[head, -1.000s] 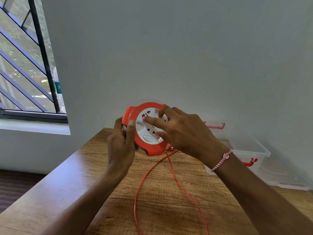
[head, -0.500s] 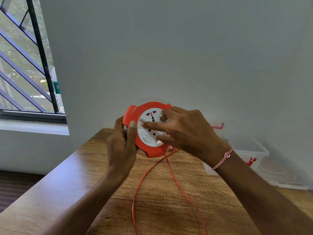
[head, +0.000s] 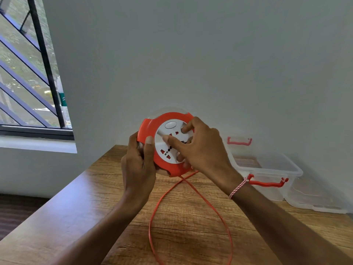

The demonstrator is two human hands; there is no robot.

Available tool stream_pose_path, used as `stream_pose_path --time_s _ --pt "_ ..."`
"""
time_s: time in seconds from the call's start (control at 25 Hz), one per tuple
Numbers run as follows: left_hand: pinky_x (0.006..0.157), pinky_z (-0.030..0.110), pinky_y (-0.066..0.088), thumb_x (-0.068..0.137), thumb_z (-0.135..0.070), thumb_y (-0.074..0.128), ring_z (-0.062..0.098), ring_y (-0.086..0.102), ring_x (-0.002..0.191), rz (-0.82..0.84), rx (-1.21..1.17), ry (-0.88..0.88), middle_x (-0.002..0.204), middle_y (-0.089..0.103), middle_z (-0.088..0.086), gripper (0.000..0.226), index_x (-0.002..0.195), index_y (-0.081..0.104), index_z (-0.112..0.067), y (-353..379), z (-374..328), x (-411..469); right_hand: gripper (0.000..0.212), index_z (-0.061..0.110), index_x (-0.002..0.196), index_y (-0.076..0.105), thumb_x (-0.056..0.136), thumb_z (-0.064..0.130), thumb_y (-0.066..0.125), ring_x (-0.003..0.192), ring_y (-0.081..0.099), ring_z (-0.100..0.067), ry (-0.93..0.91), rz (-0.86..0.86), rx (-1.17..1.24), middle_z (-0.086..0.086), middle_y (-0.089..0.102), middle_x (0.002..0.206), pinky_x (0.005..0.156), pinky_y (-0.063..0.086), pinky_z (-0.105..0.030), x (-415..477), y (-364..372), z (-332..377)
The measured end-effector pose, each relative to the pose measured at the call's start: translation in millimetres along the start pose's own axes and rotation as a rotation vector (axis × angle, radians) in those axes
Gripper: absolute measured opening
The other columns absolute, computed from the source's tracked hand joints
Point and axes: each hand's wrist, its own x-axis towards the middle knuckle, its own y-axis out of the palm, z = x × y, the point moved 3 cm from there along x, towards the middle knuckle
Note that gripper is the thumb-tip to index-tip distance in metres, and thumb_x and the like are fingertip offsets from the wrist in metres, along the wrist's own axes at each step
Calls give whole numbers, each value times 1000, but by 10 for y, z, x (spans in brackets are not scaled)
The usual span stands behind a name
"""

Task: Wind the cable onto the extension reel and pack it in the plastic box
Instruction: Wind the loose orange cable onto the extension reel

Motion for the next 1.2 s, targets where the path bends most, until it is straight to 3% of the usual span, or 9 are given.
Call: stream_pose_path --time_s 0.08,0.2,0.28,0.4,0.48,0.72,0.92,1.04,1.2 --pt "46 19 56 103 -59 40 8 75 65 5 -24 -45 88 71 -21 14 110 49 -51 -5 15 13 53 24 116 57 83 62 73 73 74 -16 -288 -21 -254 1 76 99 64 61 -27 43 -147 51" --pt "45 19 54 103 -54 40 10 74 63 16 -41 -76 87 71 -19 13 111 50 -50 -11 27 32 58 30 137 50 90 59 66 90 72 -22 -644 82 -598 0 69 119 68 59 -33 75 -222 87" --pt "45 19 54 102 -54 41 11 74 63 25 -44 -91 86 71 -18 15 110 51 -47 -17 33 42 65 37 152 36 95 59 58 103 69 -22 -700 168 -726 -1 64 130 70 57 -32 78 -193 86" --pt "44 18 53 101 -55 41 8 75 65 41 -44 -96 84 72 -22 15 110 51 -49 -12 48 34 69 43 158 22 98 59 52 115 66 -22 -765 231 -802 -2 59 140 74 57 -32 66 -170 85" --pt "44 16 53 101 -56 41 7 75 65 55 -50 -92 83 72 -23 14 111 50 -50 -7 53 35 65 44 157 24 100 56 53 115 66 -22 -787 229 -813 -4 59 141 76 57 -32 64 -174 75" --pt "54 15 57 103 -55 43 -2 75 76 54 -2 -42 90 71 -33 12 112 50 -50 13 72 19 58 38 144 54 91 58 66 85 75 -21 -802 87 -760 -2 77 113 65 44 -22 13 -142 49" --pt "55 21 61 101 -61 39 1 73 73 15 29 -21 88 69 -32 21 113 50 -47 16 77 0 57 31 130 67 80 57 79 69 73 -21 -666 -3 -602 -3 80 92 62 52 -25 -11 -83 39" --pt "52 18 58 101 -61 39 1 73 71 25 18 -11 87 70 -30 14 108 50 -56 10 68 -8 59 29 132 65 81 56 78 75 75 -24 -642 21 -552 -5 80 98 71 60 -33 -20 -59 20" --pt "50 19 58 100 -70 38 5 72 66 17 14 15 89 70 -18 11 104 48 -71 -4 48 -12 64 29 133 62 81 64 73 70 66 -18 -574 1 -477 -4 79 102 69 56 -29 -15 -60 4"
